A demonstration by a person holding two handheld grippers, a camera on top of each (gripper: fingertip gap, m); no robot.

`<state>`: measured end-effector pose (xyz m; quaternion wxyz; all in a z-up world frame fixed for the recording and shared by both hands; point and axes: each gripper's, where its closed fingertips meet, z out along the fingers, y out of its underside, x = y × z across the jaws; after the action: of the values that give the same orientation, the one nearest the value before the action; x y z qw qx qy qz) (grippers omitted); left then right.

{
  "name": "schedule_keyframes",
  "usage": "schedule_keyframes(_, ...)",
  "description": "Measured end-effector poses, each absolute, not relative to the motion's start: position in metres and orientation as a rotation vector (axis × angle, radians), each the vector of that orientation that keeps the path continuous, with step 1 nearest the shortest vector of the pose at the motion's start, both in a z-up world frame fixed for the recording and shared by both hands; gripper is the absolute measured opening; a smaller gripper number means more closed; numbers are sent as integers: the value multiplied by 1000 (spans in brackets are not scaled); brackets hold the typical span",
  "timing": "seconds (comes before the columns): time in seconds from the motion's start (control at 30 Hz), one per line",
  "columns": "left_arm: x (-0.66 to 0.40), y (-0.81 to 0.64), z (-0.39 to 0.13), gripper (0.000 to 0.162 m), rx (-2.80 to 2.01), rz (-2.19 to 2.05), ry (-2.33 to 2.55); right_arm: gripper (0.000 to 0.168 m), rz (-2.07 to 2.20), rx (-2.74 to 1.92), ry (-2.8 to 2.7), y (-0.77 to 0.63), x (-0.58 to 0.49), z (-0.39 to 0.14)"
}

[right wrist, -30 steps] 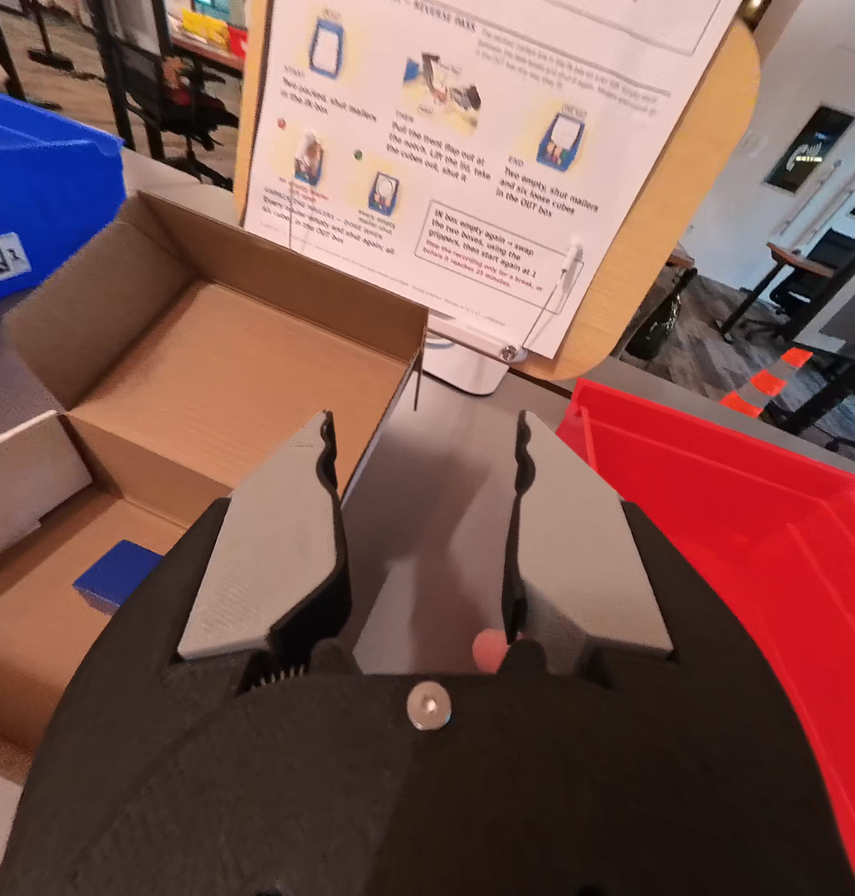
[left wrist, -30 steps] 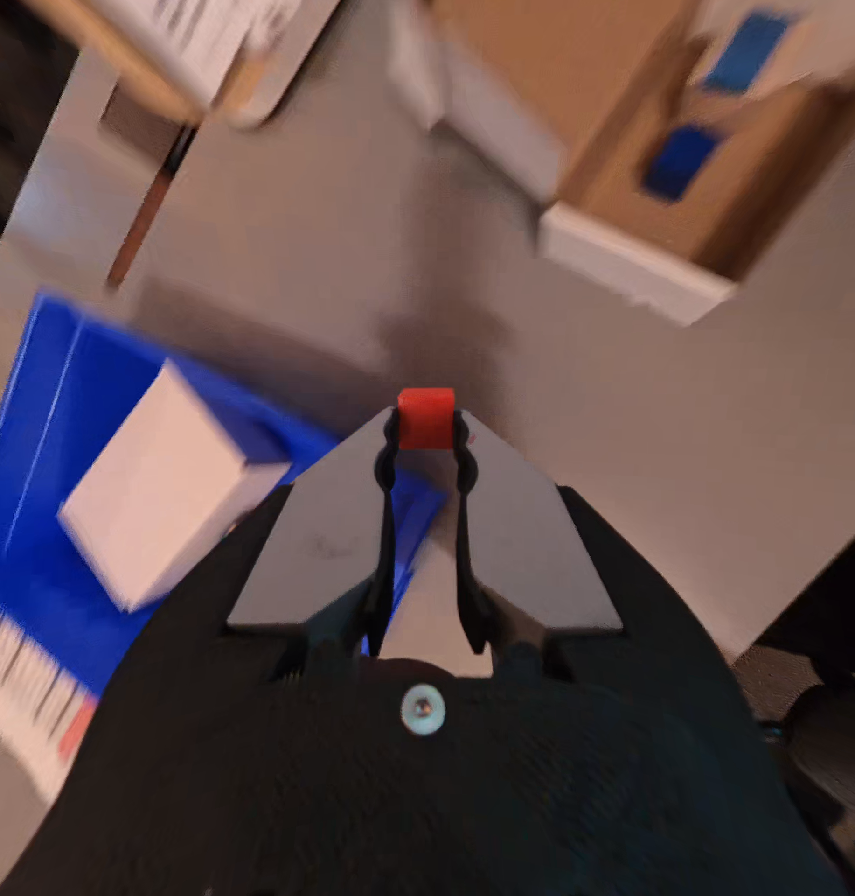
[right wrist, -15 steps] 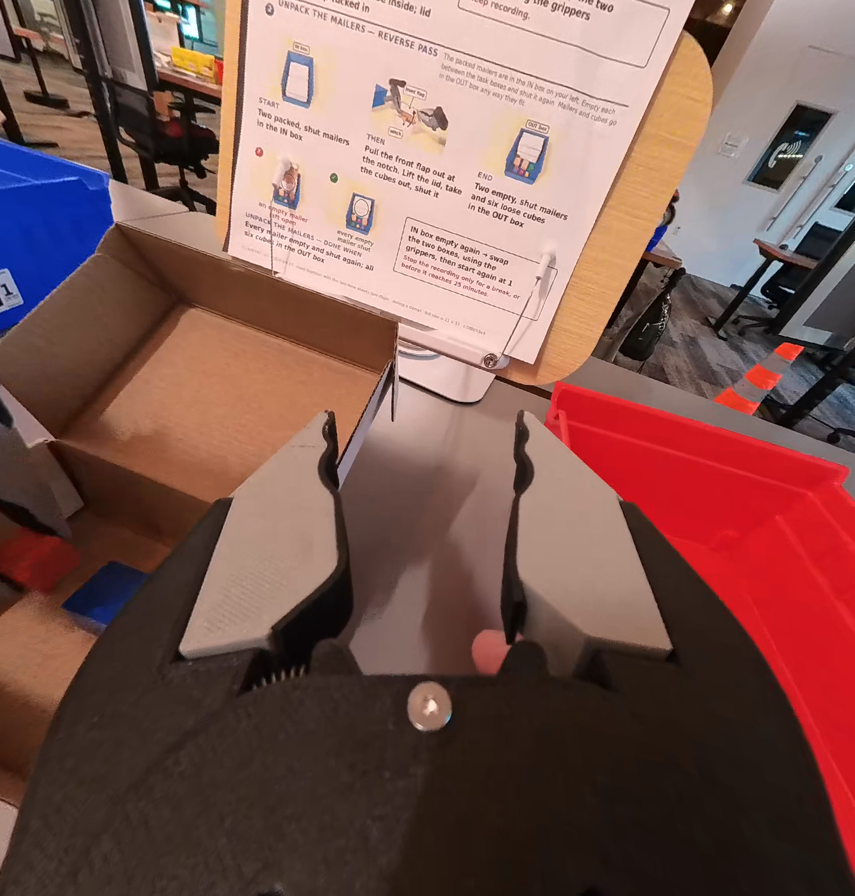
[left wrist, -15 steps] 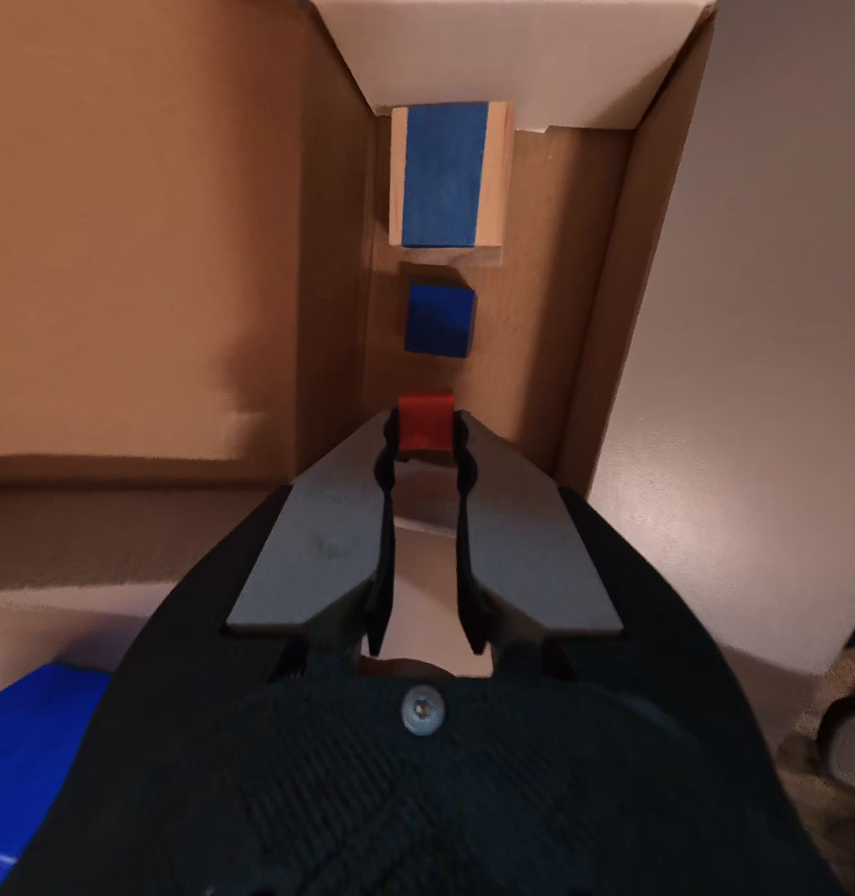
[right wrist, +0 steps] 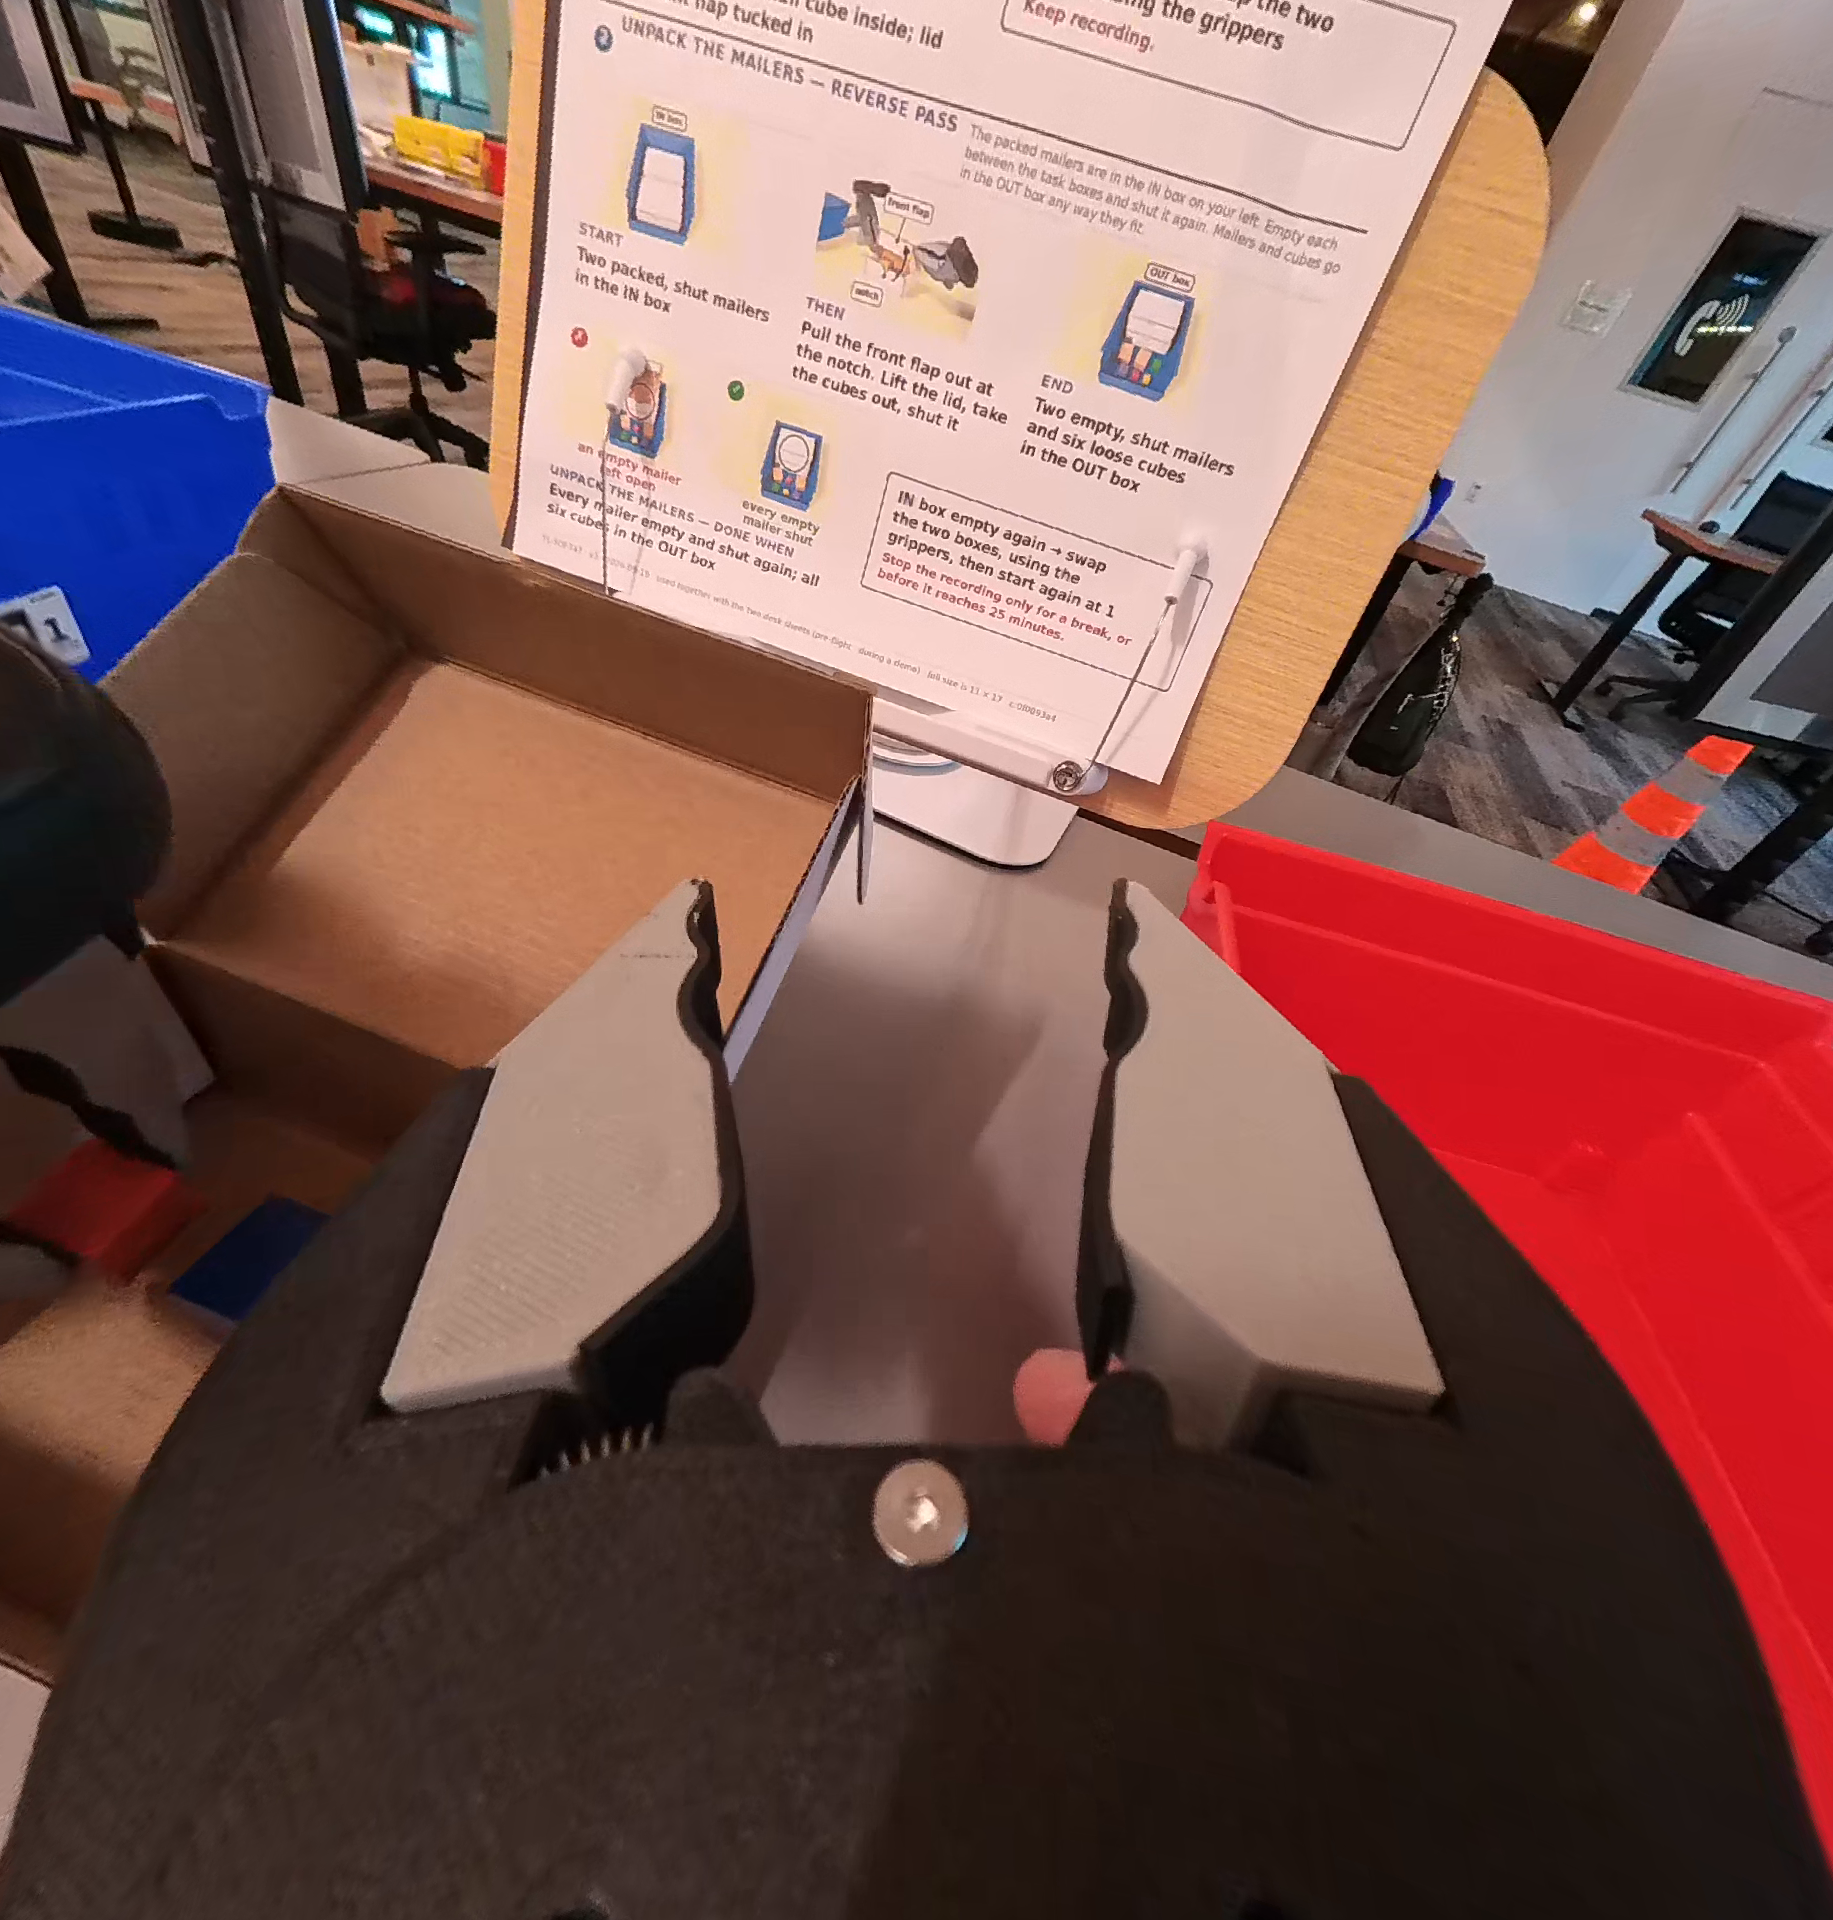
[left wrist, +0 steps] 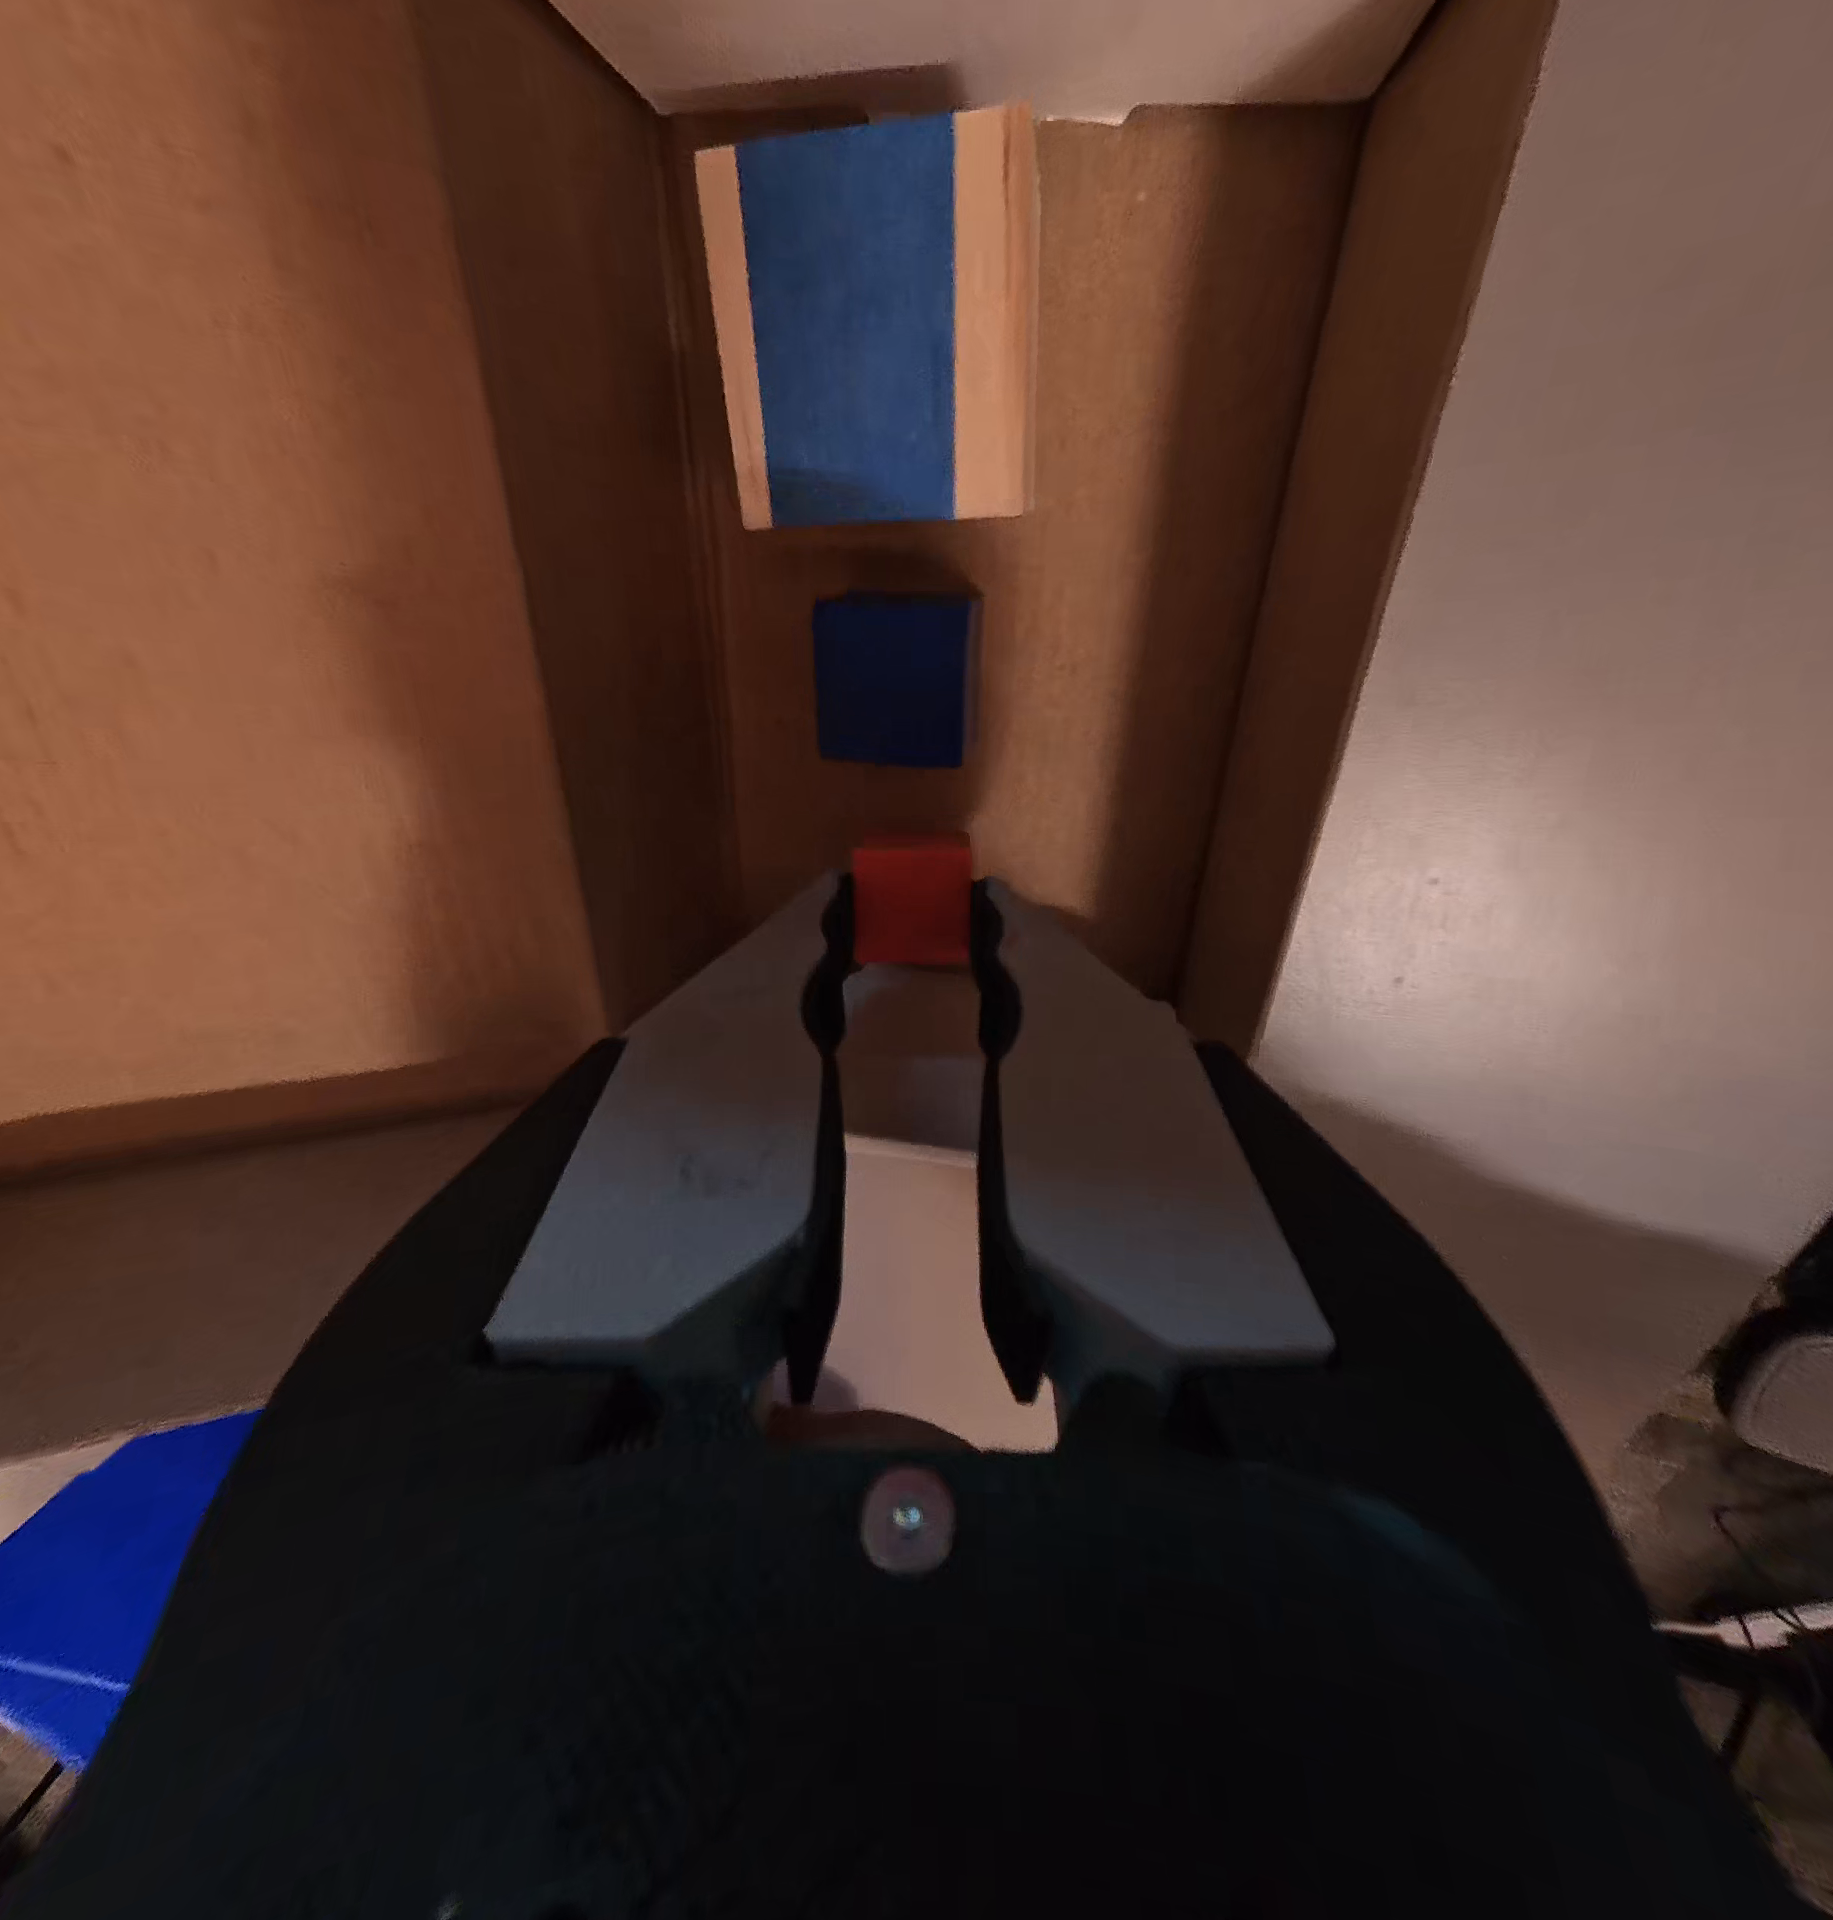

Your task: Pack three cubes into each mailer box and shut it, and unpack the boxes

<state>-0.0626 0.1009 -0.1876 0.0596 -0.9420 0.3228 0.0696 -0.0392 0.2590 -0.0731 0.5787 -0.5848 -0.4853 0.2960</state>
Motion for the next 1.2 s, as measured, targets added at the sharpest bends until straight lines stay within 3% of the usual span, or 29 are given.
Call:
schedule_keyframes(0.43,-61,109,-169,39,-2738,178,838,77,735,-1365,-1133,257,-37,-69)
schedule_keyframes(0.6,-71,113,-116,43,-2394,118,415,83,921,-1417,-1146,247,-39,-68)
schedule_keyframes(0.8,-118,100,-77,45,-2026,-54,-138,76,919,-1392,-1137,248,-39,-65)
schedule_keyframes(0.87,-129,98,-78,46,-1987,-76,-212,71,926,-1379,-1148,244,-41,-64)
schedule_keyframes(1.2,-170,119,-107,33,-1889,-147,-399,8,1033,-1514,-1052,256,-46,-73)
